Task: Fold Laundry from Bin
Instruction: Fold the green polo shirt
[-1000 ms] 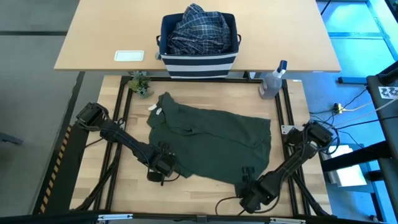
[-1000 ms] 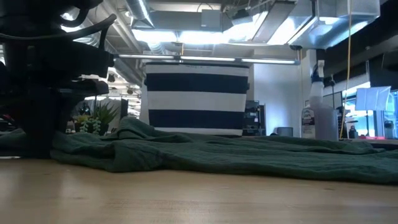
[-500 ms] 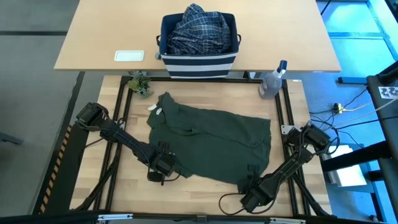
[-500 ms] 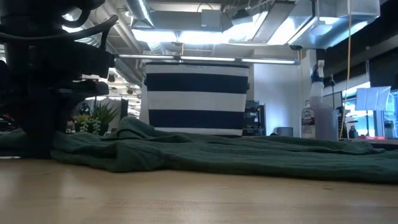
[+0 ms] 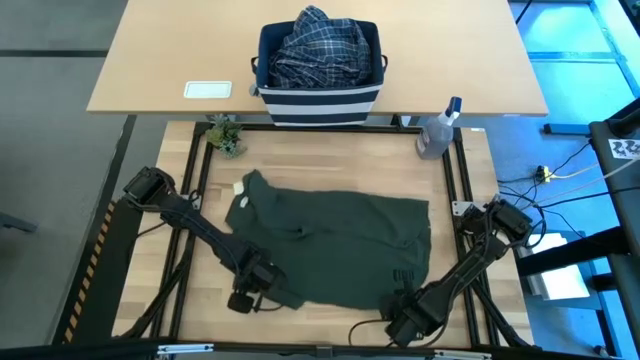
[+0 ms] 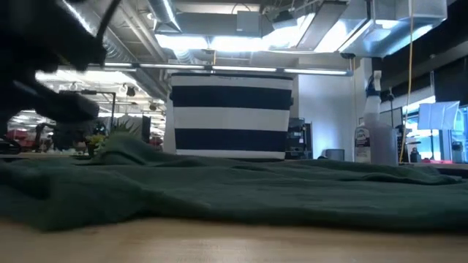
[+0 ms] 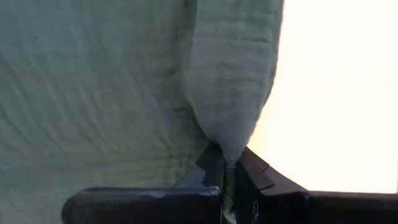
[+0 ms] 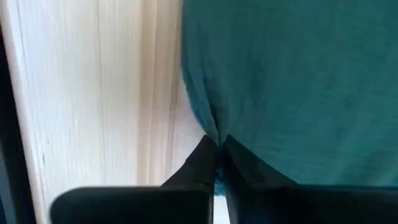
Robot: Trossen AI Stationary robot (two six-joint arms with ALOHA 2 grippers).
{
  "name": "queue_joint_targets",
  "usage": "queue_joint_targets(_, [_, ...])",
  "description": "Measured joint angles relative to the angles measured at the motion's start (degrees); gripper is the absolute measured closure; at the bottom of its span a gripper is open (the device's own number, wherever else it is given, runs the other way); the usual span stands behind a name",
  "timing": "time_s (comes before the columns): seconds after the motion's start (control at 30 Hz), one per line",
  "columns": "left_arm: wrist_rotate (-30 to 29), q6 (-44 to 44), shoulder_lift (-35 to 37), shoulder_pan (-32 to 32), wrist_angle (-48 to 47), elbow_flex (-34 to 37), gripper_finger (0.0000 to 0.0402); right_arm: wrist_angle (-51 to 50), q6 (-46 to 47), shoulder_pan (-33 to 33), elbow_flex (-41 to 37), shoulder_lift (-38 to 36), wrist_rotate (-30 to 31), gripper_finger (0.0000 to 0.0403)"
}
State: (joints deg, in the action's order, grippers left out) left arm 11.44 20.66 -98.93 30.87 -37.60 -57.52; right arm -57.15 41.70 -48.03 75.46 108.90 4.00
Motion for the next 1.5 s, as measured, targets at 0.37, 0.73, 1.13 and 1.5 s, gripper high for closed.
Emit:
queue_joint_targets(0.37, [0.6,-5.6,0.6,-1.9,0.7,-1.4,0.0401,-3.1,1.7,0.0,1.6,-2.0,9.5,0.0398])
queue_joint_targets(0.73, [-0.2,-5.9,10.7,-4.9,10.4,4.0,0.0401,1.0,14.0,-0.7,-11.1,-16.8,21.0,0.0401])
queue_joint_targets(1.13, [5.1,-1.9,16.5,-11.6,11.6,12.6,0.0401,10.5,24.0,5.4,-29.7,-25.7,22.0,0.0402])
queue_joint_targets(1.5, [5.4,-9.0,25.9,-21.3,10.2,14.4,0.0401,0.6,36.0,5.7,-30.7,-26.9,27.1,0.0402])
